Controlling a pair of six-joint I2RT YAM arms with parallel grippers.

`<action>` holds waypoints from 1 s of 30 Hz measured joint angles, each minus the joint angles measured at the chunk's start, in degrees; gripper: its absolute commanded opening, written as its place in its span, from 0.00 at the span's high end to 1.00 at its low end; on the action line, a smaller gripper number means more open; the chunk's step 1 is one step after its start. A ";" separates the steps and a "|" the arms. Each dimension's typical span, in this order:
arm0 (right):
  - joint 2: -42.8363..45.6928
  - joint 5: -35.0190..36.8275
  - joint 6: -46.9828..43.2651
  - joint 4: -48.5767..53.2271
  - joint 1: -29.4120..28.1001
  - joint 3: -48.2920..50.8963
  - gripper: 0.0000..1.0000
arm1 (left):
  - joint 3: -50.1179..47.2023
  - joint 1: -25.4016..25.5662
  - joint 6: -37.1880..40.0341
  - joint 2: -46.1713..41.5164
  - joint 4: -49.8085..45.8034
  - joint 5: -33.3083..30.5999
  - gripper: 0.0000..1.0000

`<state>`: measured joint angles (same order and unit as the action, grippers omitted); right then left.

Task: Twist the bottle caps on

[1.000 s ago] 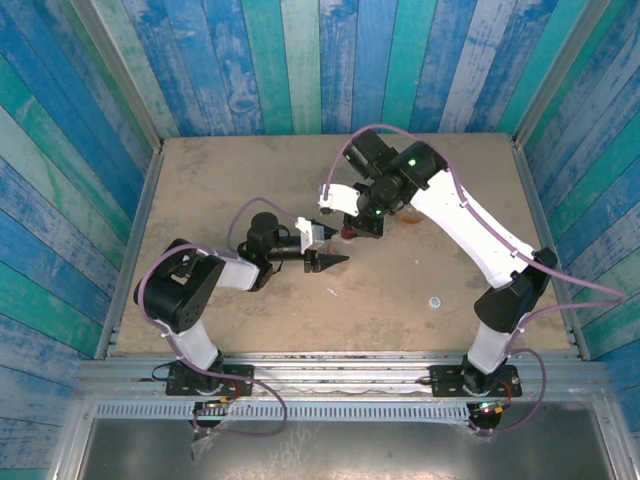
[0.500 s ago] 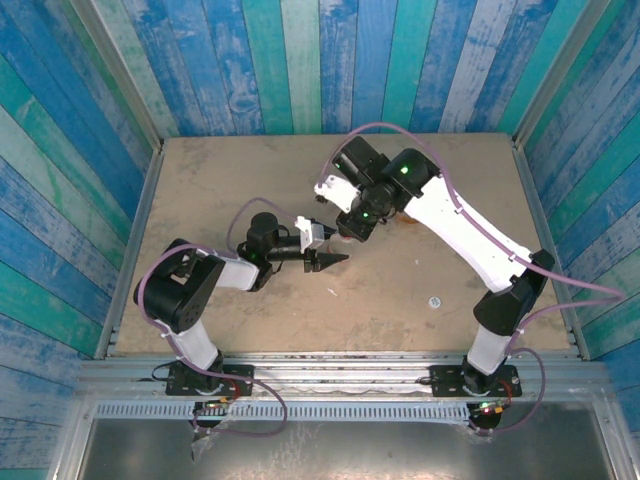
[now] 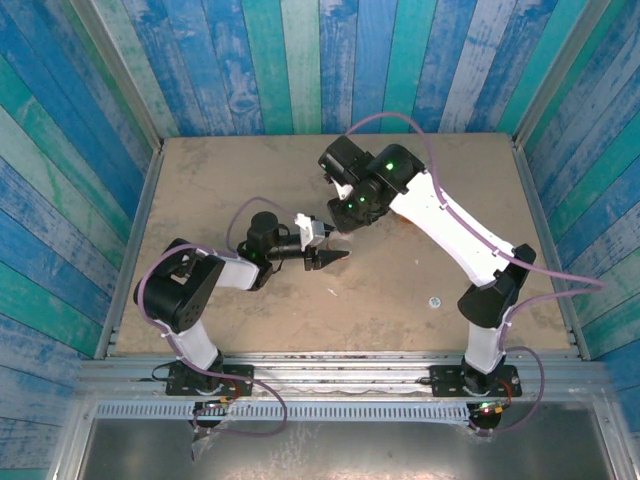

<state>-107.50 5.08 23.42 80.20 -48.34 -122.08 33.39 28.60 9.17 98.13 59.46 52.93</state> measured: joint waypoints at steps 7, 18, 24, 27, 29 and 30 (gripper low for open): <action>-1.66 0.72 1.40 1.70 -0.09 -2.73 0.65 | 0.11 0.00 0.02 0.00 -0.33 -0.28 0.42; -5.73 0.79 -1.70 4.39 0.02 -3.89 0.38 | 0.31 0.24 0.44 0.00 -0.68 -0.31 0.41; -1.01 -1.57 -9.35 2.05 0.17 -1.51 0.23 | 0.31 0.22 0.61 0.00 -0.72 -0.09 0.41; 4.61 -3.76 -16.00 -0.63 0.63 2.36 0.21 | 0.33 0.22 0.66 0.00 -0.74 0.35 0.41; 9.22 -6.01 -22.21 -3.13 1.29 6.05 0.27 | 0.46 0.22 0.79 0.00 -0.90 0.83 0.41; 11.58 -7.19 -25.75 -4.42 1.62 8.17 0.26 | 0.52 0.22 1.01 0.00 -1.05 1.09 0.41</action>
<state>-95.92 -2.11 -2.33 75.79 -46.72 -113.91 33.91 28.82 10.17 98.13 58.41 54.02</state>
